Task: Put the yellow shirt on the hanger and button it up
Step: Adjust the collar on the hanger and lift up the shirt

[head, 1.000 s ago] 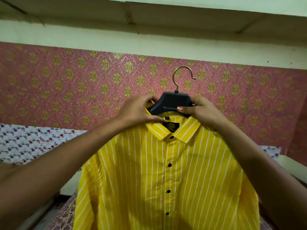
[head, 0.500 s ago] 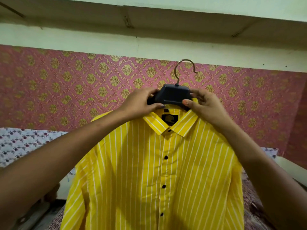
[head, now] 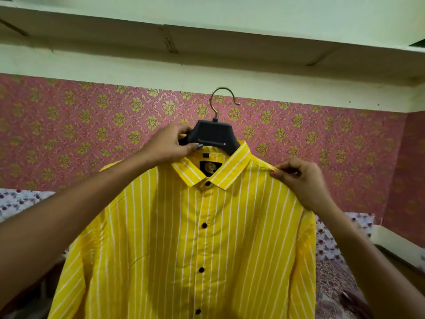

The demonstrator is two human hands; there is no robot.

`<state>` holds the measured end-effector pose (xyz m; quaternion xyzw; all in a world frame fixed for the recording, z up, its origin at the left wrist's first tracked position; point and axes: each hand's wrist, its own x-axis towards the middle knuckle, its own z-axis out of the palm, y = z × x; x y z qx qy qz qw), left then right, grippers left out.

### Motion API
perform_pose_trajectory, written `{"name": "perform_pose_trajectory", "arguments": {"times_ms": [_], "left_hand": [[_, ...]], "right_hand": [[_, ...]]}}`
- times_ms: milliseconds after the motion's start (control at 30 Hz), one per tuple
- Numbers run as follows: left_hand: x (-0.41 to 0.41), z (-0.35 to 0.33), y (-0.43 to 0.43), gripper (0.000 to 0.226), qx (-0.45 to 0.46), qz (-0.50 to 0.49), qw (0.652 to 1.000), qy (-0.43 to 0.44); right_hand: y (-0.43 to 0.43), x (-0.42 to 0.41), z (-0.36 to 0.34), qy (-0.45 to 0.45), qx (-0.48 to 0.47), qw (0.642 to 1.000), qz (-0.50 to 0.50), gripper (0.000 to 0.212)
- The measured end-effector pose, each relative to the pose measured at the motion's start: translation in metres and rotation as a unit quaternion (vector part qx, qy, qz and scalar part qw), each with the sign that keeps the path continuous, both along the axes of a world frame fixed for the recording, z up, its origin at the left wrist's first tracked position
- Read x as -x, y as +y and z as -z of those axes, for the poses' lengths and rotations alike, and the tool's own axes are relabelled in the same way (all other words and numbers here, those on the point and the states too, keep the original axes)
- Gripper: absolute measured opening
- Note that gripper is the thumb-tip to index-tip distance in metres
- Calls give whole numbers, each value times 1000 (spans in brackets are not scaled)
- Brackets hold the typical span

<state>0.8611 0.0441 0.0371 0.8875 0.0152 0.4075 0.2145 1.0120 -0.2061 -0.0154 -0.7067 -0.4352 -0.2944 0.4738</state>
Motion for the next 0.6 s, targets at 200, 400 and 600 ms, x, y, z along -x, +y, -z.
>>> {"name": "perform_pose_trajectory", "arguments": {"times_ms": [200,400,600], "left_hand": [[6,2,11,30,38,54,998,22],[17,5,21,28,56,74,995,25],[20,5,28,39,45,16,999,-5]], "right_hand": [[-19,-23,21,104,112,988,9,31],[-43,-34,35,290,141,933,-156,39],[-54,-40,39,244,92,962,-77,52]]}}
